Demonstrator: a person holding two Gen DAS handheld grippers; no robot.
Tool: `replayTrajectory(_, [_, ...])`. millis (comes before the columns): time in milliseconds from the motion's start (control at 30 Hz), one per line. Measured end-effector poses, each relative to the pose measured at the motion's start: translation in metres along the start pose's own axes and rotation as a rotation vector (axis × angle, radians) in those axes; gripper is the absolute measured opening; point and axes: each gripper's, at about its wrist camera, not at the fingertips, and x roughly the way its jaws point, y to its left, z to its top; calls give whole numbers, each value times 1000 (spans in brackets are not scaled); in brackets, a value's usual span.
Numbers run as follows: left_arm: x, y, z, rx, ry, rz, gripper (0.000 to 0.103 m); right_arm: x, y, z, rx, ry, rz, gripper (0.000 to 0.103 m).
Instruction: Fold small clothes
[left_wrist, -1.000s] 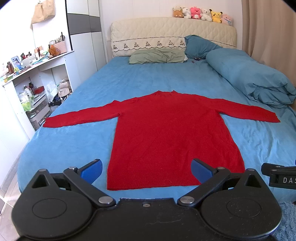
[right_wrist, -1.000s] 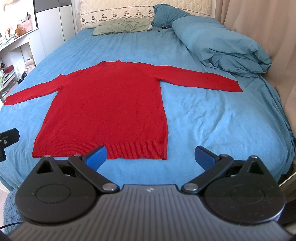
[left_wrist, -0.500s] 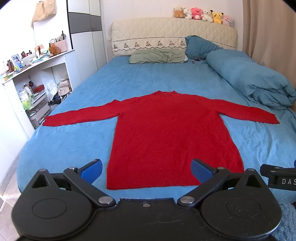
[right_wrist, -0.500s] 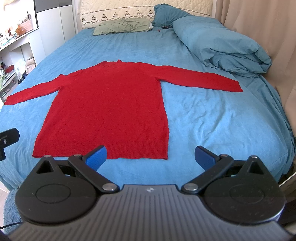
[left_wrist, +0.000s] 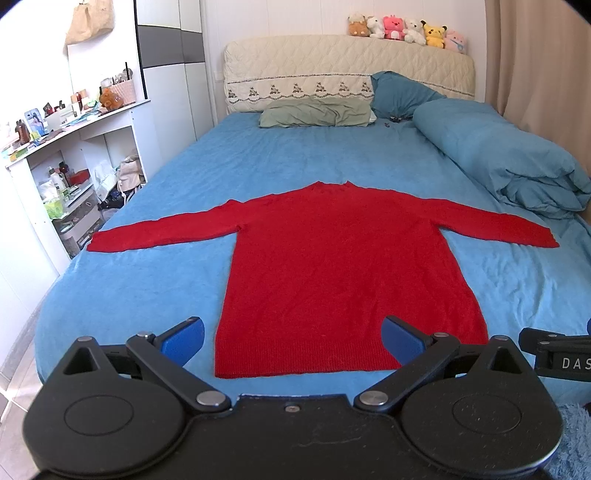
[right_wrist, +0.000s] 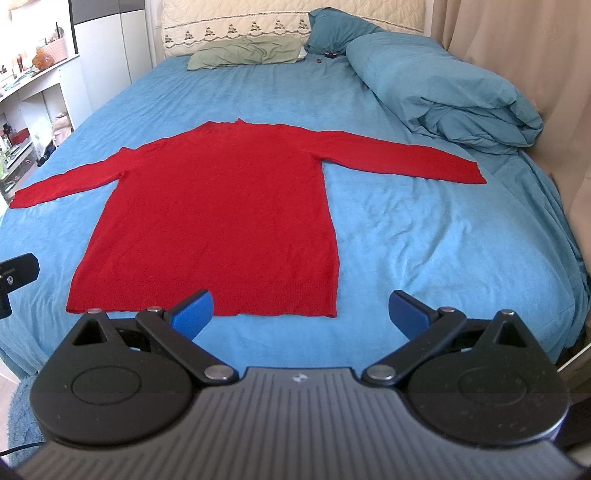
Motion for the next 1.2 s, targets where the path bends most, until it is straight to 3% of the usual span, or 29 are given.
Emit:
replayTrajectory(500, [0, -1, 2, 5, 14, -12, 103, 0, 2, 1, 4, 2, 8, 103])
replayTrajectory(800, [7, -9, 51, 22, -28, -38, 103, 3, -24, 40, 85, -31, 21, 103])
replayTrajectory(1000, [50, -20, 99, 32, -36, -43, 103, 36, -73, 85, 193, -51, -23, 103])
replayTrajectory(1200, [138, -44, 148, 43, -9, -78, 103, 101, -139, 128, 267, -87, -113, 103])
